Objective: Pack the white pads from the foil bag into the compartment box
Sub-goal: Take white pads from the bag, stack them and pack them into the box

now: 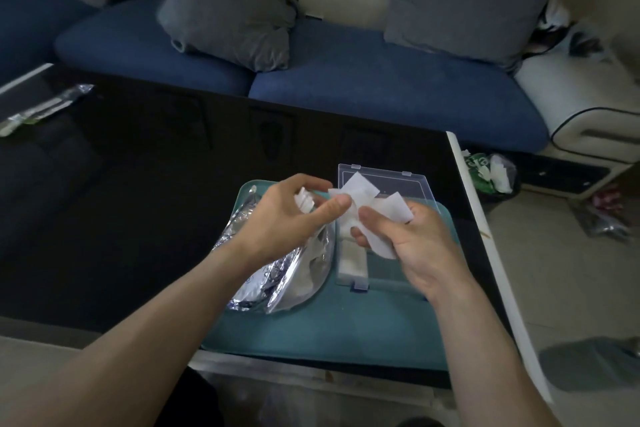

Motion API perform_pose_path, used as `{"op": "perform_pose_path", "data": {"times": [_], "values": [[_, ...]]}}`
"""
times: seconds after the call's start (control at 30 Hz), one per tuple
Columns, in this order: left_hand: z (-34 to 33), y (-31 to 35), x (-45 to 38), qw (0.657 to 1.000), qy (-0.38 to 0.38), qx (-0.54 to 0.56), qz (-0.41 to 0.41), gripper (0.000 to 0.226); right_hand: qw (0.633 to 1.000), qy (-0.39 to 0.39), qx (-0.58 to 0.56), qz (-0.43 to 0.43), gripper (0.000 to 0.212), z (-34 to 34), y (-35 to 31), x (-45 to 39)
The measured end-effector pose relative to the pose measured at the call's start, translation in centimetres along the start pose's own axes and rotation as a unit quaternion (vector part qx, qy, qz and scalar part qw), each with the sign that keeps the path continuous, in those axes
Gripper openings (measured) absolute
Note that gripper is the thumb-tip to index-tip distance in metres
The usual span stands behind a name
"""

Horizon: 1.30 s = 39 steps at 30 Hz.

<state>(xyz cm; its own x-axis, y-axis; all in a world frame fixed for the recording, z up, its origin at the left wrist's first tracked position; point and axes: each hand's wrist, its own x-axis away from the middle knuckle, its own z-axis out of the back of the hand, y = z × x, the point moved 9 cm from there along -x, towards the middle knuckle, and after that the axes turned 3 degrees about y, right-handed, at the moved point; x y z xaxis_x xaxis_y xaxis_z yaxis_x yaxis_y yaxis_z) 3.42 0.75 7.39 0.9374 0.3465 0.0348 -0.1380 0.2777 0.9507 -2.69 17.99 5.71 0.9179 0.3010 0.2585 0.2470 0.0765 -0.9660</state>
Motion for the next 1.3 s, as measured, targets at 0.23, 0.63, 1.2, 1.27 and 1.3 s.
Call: {"op": "perform_pose_path", "data": {"times": [0.23,0.63,1.2,1.27,1.3], "values": [[-0.9,-0.6,-0.5,0.998,0.022,0.064,0.016,0.019,0.994,-0.063,0.085,0.009,0.018,-0.6,0.3,0.3],[-0.6,-1.5,-0.7,0.997,0.065,0.036,0.012,0.019,0.984,0.093,0.099,0.118,0.015,2.8,-1.9,0.1],[-2.1,-0.1,0.3,0.990,-0.003,0.140,0.028,0.030,0.976,0.123,0.085,0.157,0.015,1.6,-2.6,1.0],[-2.4,0.1,0.5,0.987,-0.020,0.156,0.026,0.028,0.967,0.163,0.088,0.172,0.015,1.8,-2.5,1.2],[-2.5,0.2,0.6,0.986,-0.025,0.162,0.026,0.029,0.964,0.179,0.083,0.176,0.015,1.8,-2.4,1.3]]}}
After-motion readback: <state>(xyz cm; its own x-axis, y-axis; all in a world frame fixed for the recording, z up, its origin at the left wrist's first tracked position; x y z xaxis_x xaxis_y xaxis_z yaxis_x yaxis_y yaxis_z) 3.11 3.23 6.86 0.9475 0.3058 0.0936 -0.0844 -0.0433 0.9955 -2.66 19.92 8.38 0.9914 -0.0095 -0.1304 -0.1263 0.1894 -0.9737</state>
